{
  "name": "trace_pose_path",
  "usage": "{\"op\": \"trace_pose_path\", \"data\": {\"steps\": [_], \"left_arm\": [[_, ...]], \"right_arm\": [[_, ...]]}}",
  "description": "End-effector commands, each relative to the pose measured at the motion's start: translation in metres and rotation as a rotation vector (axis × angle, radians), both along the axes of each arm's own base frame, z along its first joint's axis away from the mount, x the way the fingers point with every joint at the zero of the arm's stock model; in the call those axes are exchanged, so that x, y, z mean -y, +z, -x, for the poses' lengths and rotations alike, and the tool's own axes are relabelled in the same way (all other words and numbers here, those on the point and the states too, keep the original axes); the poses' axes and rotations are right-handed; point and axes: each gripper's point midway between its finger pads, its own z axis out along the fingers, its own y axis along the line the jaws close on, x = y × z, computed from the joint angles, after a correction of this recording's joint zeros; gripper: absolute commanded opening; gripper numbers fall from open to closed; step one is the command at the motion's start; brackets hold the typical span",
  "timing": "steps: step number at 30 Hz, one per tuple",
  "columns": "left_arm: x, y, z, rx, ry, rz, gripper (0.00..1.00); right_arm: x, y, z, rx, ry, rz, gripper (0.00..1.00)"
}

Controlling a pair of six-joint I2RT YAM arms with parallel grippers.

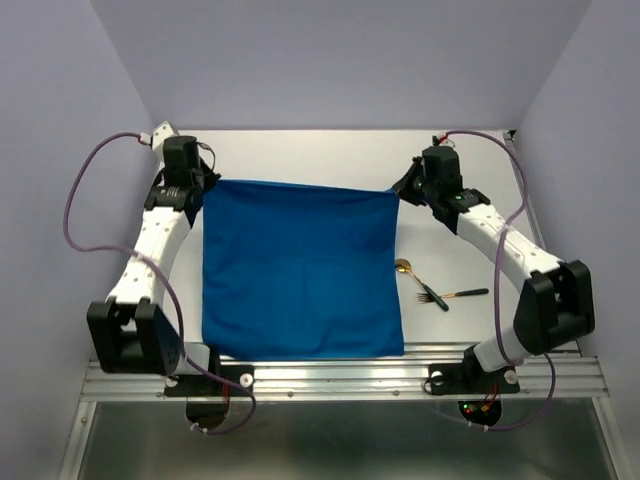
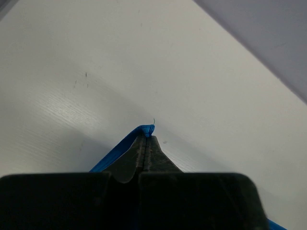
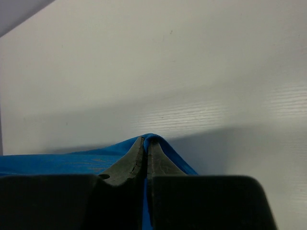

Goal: Fold the napkin into a case and place the utensils inside
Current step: Flatten out the crumpled napkin at the center of the board, then fold and flatten the napkin at the center of the board.

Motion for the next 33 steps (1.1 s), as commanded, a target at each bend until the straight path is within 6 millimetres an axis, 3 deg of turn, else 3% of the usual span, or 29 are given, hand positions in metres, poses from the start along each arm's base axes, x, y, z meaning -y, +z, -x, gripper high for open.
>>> {"op": "trace_pose_path", "data": {"steps": [1,2,3,4,5,6,7,8,9,11,14,15,16,17,19,20,21,22,24,28,33], "left_arm": [[-0.03,0.008,-0.04,0.041,0.044,-0.019,0.0],[-0.033,-0.01,-0.05,-0.002,0.044,-0.02,0.0],[-0.035,-0.014,-0.056,-0.012,0.046,-0.018,0.0],[-0.042,-0.009,-0.063,-0.003,0.057,-0.016,0.0],[-0.044,-0.011,-0.068,-0.009,0.05,-0.007,0.0],[-0.047,-0.024,-0.074,-0.042,0.052,0.001,0.0],[-0.05,-0.017,-0.082,-0.025,0.051,0.007,0.0],[-0.052,-0.018,-0.087,-0.024,0.044,0.015,0.0],[-0.053,-0.028,-0.095,-0.041,0.039,0.019,0.0],[-0.051,-0.023,-0.109,-0.024,0.023,0.027,0.0],[-0.048,-0.033,-0.13,-0.039,-0.006,0.042,0.0],[-0.048,-0.046,-0.136,-0.066,-0.012,0.049,0.0],[-0.048,-0.036,-0.144,-0.043,-0.019,0.048,0.0],[-0.046,-0.038,-0.148,-0.047,-0.029,0.055,0.0],[-0.047,-0.037,-0.159,-0.039,-0.041,0.059,0.0],[-0.047,-0.037,-0.163,-0.04,-0.049,0.056,0.0],[-0.048,-0.046,-0.166,-0.064,-0.049,0.055,0.0],[-0.049,-0.037,-0.171,-0.047,-0.05,0.048,0.0],[-0.051,-0.042,-0.175,-0.062,-0.054,0.041,0.0],[-0.045,-0.028,-0.186,-0.029,-0.096,0.052,0.0],[-0.044,-0.028,-0.18,-0.041,-0.105,0.043,0.0]], "right_arm": [[0.018,0.01,-0.053,0.081,-0.107,0.074,0.01],[0.016,0.017,-0.063,0.099,-0.115,0.075,0.01],[0.02,0.014,-0.071,0.095,-0.131,0.086,0.01],[0.02,0.012,-0.078,0.095,-0.136,0.094,0.01],[0.022,-0.004,-0.088,0.067,-0.145,0.109,0.01],[0.026,0.005,-0.1,0.089,-0.162,0.109,0.01],[0.024,0.003,-0.106,0.086,-0.156,0.108,0.01],[0.027,-0.013,-0.116,0.06,-0.161,0.115,0.01],[0.023,-0.003,-0.126,0.083,-0.152,0.103,0.01],[0.024,-0.007,-0.139,0.086,-0.153,0.108,0.01],[0.023,-0.016,-0.163,0.088,-0.15,0.118,0.01],[0.021,-0.019,-0.167,0.087,-0.143,0.115,0.01],[0.018,-0.032,-0.173,0.069,-0.135,0.115,0.01],[0.021,-0.023,-0.182,0.091,-0.139,0.106,0.01],[0.022,-0.034,-0.192,0.077,-0.129,0.099,0.01],[0.019,-0.024,-0.198,0.098,-0.124,0.091,0.01],[0.019,-0.025,-0.199,0.089,-0.122,0.095,0.01],[0.022,-0.025,-0.202,0.088,-0.118,0.096,0.01],[0.019,-0.02,-0.206,0.103,-0.102,0.093,0.01],[0.02,-0.007,-0.212,0.13,-0.103,0.103,0.01],[0.018,-0.001,-0.207,0.126,-0.086,0.102,0.01]]}}
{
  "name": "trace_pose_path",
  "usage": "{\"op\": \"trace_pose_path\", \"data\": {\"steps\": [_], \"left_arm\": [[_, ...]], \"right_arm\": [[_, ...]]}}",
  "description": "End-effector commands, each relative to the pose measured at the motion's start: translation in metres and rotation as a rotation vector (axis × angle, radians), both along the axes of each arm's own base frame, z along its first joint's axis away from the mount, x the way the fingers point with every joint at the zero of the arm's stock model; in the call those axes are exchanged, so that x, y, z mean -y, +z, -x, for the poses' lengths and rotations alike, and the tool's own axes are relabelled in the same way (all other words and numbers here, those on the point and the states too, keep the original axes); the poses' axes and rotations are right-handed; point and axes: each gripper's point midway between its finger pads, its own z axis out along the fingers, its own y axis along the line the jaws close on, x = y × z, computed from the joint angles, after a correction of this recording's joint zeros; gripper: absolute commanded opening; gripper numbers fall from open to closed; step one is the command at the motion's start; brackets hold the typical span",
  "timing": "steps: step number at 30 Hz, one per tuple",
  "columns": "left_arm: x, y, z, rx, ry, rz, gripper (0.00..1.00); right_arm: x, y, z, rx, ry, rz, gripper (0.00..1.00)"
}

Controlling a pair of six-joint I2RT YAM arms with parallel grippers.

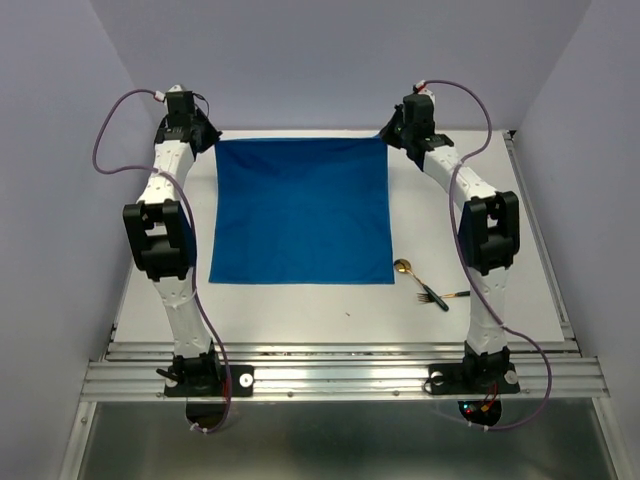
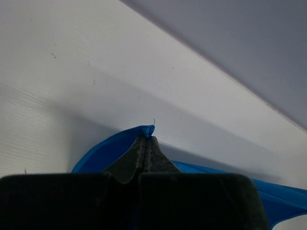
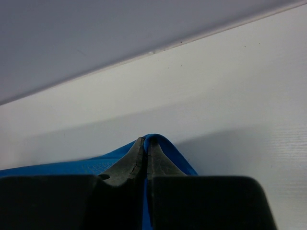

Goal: Fold the napkin into a case and place the utensils inside
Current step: Fold and flatten the napkin at the center of the board.

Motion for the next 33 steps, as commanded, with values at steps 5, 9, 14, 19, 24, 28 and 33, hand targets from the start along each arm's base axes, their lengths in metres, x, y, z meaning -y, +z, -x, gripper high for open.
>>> {"op": "trace_pose_path", "data": {"steps": [5,9,14,19,24,28,33], "left_arm": [[-0.032,0.045,0.021,0.078,0.041,-0.104,0.0],[-0.032,0.056,0.04,0.079,0.035,-0.126,0.0],[-0.029,0.047,0.064,0.048,0.031,-0.127,0.0],[-0.026,0.041,0.099,0.024,0.045,-0.113,0.0],[-0.034,0.019,0.149,-0.024,0.095,-0.166,0.0],[-0.025,0.004,0.179,-0.061,0.107,-0.11,0.0],[-0.028,-0.018,0.21,-0.117,0.165,-0.093,0.0]], "right_arm": [[0.027,0.016,0.021,-0.009,-0.031,0.004,0.01],[0.03,0.01,0.048,-0.053,-0.033,-0.017,0.01],[0.028,0.007,0.085,-0.09,-0.002,-0.056,0.01],[0.036,-0.001,0.132,-0.122,0.002,-0.068,0.01],[0.03,-0.02,0.178,-0.163,0.068,-0.082,0.01],[0.023,-0.032,0.211,-0.195,0.094,-0.126,0.01],[0.021,-0.046,0.244,-0.241,0.113,-0.151,0.01]]}}
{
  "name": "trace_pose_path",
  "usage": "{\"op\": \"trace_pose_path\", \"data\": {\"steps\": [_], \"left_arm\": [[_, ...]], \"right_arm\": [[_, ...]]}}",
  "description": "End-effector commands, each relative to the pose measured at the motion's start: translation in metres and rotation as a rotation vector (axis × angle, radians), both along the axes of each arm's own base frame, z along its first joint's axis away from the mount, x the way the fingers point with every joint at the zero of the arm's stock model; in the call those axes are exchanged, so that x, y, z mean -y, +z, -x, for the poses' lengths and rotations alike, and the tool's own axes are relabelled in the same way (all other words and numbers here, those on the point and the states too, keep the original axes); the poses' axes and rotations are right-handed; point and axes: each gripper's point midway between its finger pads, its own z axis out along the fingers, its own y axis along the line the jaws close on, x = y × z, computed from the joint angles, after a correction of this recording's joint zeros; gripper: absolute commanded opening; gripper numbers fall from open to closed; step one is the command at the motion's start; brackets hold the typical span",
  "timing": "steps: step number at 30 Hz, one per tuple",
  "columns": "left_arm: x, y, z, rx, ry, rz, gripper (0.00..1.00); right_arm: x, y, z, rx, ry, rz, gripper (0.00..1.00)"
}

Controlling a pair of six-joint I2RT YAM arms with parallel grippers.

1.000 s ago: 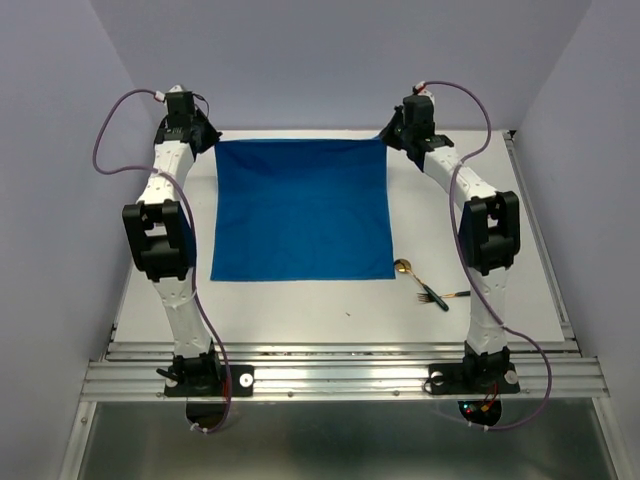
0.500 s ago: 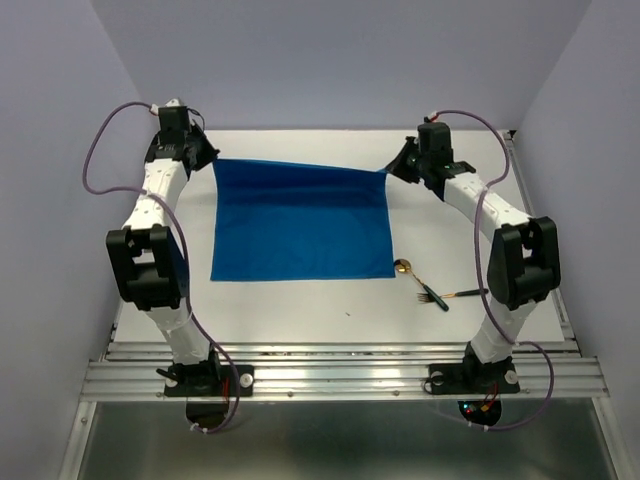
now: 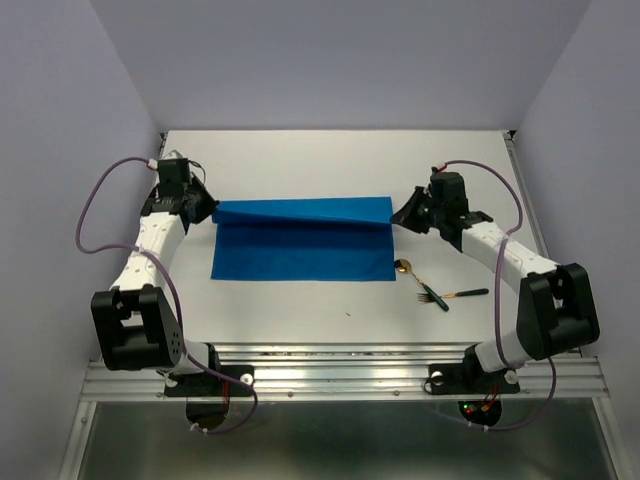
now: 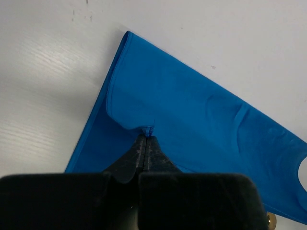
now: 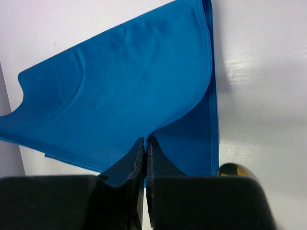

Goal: Fold the napkin into a case and place the utensils inside
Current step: Fold and flatten the napkin at the center of the board.

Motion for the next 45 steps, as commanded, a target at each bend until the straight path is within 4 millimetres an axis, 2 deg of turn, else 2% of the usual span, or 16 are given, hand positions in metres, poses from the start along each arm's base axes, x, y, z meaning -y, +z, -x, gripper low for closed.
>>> {"op": "trace_pose_path", "data": {"steps": [1,9,13,17,25,33,34,35,36,37,38,41,42,44,45], "left_arm": [[-0.04,0.002,0.014,0.015,0.162,-0.099,0.0],[-0.037,-0.03,0.024,-0.054,0.186,-0.063,0.0],[-0.036,-0.034,0.027,-0.061,0.193,-0.059,0.0],[-0.037,-0.039,0.036,-0.068,0.2,-0.062,0.0],[-0.029,-0.07,0.05,-0.133,0.201,-0.017,0.0],[-0.026,-0.081,0.058,-0.162,0.222,0.01,0.0],[-0.024,-0.083,0.06,-0.17,0.218,0.015,0.04],[-0.024,-0.085,0.062,-0.182,0.219,0.016,0.08],[-0.023,-0.088,0.065,-0.192,0.217,0.022,0.19],[-0.023,-0.087,0.065,-0.19,0.217,0.022,0.25],[-0.023,-0.088,0.066,-0.191,0.219,0.022,0.31],[-0.023,-0.077,0.062,-0.163,0.213,0.02,0.62],[-0.025,-0.07,0.061,-0.152,0.212,0.011,0.76],[-0.027,-0.058,0.057,-0.124,0.21,0.003,0.82],[-0.029,-0.046,0.053,-0.097,0.212,-0.008,0.82]], "right_arm": [[0.013,0.012,0.01,0.04,-0.036,0.01,0.01],[-0.002,-0.004,0.047,-0.004,0.031,0.025,0.01],[-0.003,-0.013,0.059,-0.021,0.038,0.037,0.01],[0.0,-0.031,0.071,-0.066,0.036,0.039,0.01],[-0.002,-0.056,0.084,-0.113,0.053,0.039,0.01],[-0.005,-0.071,0.092,-0.15,0.061,0.036,0.02],[-0.004,-0.073,0.094,-0.158,0.061,0.037,0.04],[-0.004,-0.074,0.094,-0.162,0.062,0.039,0.13],[-0.004,-0.075,0.095,-0.164,0.062,0.038,0.29],[-0.004,-0.075,0.095,-0.166,0.062,0.038,0.29],[-0.004,-0.074,0.096,-0.162,0.063,0.038,0.42],[-0.001,-0.073,0.097,-0.164,0.065,0.052,0.63],[-0.001,-0.07,0.097,-0.162,0.065,0.056,0.64],[0.002,-0.067,0.096,-0.153,0.064,0.078,0.68],[0.004,-0.062,0.095,-0.138,0.061,0.087,0.68]]}}
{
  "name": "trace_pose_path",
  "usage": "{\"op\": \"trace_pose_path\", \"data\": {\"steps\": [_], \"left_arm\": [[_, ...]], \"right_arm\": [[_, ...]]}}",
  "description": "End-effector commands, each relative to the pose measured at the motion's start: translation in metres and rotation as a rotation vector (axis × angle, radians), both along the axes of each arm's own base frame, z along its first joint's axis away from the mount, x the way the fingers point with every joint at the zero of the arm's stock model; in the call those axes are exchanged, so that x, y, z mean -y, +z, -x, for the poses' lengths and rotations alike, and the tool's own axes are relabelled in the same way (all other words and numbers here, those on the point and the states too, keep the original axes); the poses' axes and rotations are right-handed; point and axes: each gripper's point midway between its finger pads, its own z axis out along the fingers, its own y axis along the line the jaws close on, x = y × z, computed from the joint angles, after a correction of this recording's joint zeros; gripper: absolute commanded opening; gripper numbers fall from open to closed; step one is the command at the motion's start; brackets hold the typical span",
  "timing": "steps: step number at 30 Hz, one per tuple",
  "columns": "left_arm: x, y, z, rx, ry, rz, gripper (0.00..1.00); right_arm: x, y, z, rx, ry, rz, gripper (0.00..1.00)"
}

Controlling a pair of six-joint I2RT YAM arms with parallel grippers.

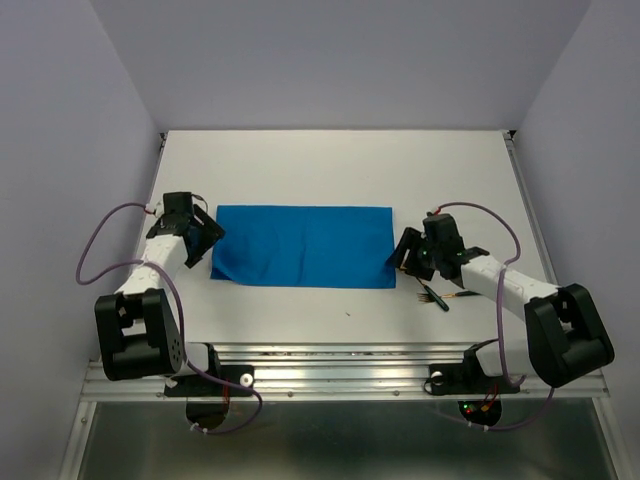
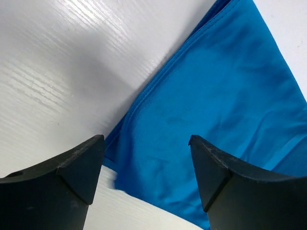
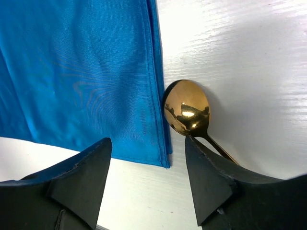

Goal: Fold the napkin into a case and place the utensils inside
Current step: Fold and flatten the napkin at the center of the board, then move the fork to the center of the board.

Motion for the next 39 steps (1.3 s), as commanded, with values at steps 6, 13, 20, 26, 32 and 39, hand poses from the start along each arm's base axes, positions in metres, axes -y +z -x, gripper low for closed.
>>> {"op": "trace_pose_path", "data": {"steps": [6,13,20,26,32,39], "left_arm": [[-0.02,0.078,-0.026,0.176,0.0,-0.138,0.74],[0.019,0.096,-0.043,0.182,-0.094,-0.265,0.66],[0.05,0.068,-0.052,0.153,-0.195,-0.181,0.65],[0.06,0.034,-0.051,0.078,-0.222,-0.135,0.65],[0.063,0.025,-0.049,0.056,-0.232,-0.132,0.65],[0.061,0.027,-0.047,0.055,-0.234,-0.143,0.65]], "right_arm": [[0.03,0.033,-0.022,0.132,-0.074,0.157,0.56],[0.024,0.008,-0.022,0.029,-0.069,0.159,0.17],[0.027,-0.007,-0.012,-0.011,-0.065,0.169,0.08],[0.039,-0.035,-0.007,-0.069,-0.097,0.241,0.07],[0.066,-0.042,-0.017,-0.082,-0.186,0.307,0.08],[0.108,-0.037,-0.03,-0.077,-0.309,0.323,0.08]]}}
